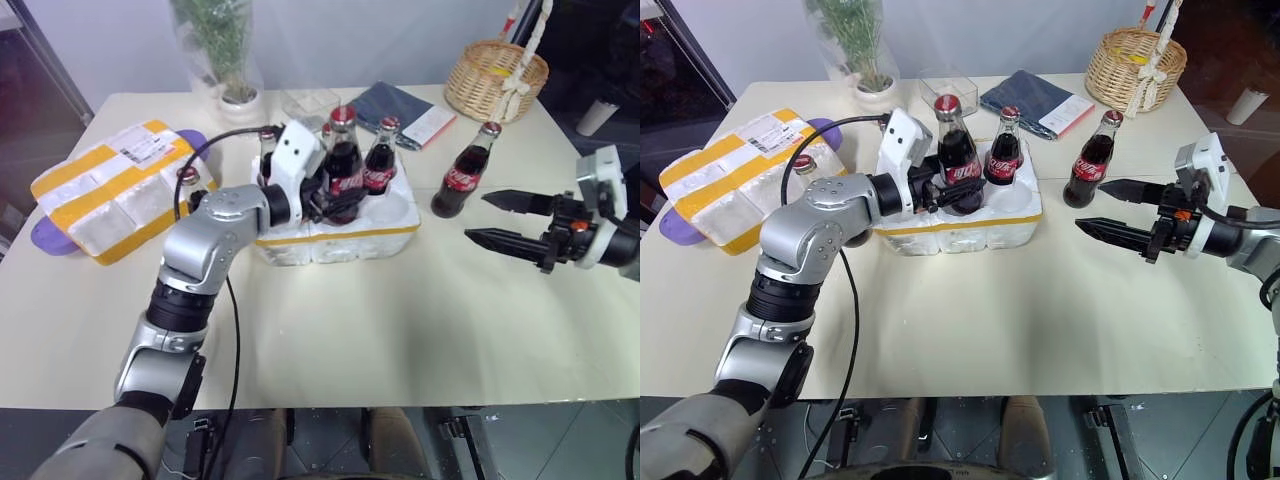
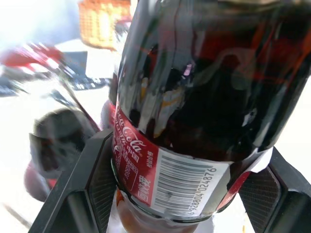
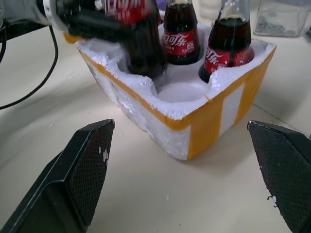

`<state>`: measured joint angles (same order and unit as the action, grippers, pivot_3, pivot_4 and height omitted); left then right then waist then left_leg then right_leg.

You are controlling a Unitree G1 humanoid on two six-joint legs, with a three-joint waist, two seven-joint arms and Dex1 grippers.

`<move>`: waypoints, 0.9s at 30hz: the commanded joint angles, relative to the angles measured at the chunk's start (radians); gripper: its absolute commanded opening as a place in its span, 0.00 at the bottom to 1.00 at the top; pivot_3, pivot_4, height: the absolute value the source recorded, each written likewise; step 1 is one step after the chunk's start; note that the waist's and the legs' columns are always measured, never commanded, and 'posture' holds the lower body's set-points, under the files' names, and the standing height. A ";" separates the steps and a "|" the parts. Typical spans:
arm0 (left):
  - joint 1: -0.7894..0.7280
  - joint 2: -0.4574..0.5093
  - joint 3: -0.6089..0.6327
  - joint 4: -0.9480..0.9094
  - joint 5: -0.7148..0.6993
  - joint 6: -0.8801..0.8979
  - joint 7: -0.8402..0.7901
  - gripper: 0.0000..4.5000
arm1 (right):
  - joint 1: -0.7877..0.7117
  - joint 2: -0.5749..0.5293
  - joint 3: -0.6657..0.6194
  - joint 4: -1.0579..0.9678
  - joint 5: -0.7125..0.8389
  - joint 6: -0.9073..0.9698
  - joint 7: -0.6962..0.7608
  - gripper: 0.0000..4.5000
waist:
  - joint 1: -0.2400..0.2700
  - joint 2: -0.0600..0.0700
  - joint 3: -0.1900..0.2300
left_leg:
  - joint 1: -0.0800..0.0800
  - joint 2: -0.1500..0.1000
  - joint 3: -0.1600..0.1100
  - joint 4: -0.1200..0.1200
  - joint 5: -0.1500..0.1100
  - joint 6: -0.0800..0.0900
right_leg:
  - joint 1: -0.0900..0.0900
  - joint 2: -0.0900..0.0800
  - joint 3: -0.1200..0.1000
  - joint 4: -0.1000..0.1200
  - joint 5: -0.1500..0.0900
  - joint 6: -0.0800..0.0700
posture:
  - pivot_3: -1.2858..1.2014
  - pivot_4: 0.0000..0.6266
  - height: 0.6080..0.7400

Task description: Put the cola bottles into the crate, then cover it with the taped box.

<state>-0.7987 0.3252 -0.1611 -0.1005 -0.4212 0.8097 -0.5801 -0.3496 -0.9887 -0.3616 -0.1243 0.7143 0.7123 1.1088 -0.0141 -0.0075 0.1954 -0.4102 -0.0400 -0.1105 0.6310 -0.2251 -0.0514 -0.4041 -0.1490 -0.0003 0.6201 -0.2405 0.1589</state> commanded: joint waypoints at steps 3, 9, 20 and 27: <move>-0.040 0.048 -0.013 -0.067 -0.001 0.071 -0.028 0.85 | -0.024 0.003 0.008 0.006 -0.013 -0.033 -0.003 1.00 | 0.002 0.000 0.000 | 0.000 0.000 0.000 0.000 0.000 0.000 | 0.000 0.000 0.000 0.000 0.000 0.000 | 0.52 0.24 0.98; -0.044 0.076 -0.039 -0.042 0.034 0.059 -0.048 0.99 | -0.044 0.018 0.037 0.036 -0.029 -0.059 -0.007 1.00 | 0.002 0.000 0.000 | 0.000 0.000 0.000 0.001 0.000 0.000 | 0.001 0.000 0.000 0.000 0.000 0.000 | 0.52 0.24 0.98; 0.348 0.354 0.441 -0.454 -0.361 0.186 -0.233 0.99 | -0.071 0.046 0.086 0.081 -0.053 -0.089 0.018 1.00 | -0.020 0.000 0.000 | 0.001 0.001 0.000 -0.001 0.000 0.000 | -0.001 0.000 0.001 0.002 0.000 0.000 | 0.52 0.24 0.98; 0.748 0.483 0.806 -0.551 -0.464 0.184 -0.259 0.99 | -0.098 0.044 0.110 0.128 -0.071 -0.110 0.056 1.00 | 0.000 0.000 0.000 | 0.001 0.001 0.000 0.000 0.000 0.000 | 0.001 0.000 0.000 0.000 -0.001 -0.001 | 0.52 0.24 0.98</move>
<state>-0.0580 0.8002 0.5811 -0.6305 -0.8747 1.0154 -0.8571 -0.4218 -0.9347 -0.2391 0.0092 0.6396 0.6229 1.1495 -0.0146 -0.0077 0.1954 -0.4092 -0.0392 -0.1108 0.6310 -0.2251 -0.0514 -0.4034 -0.1490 0.0001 0.6202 -0.2417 0.1563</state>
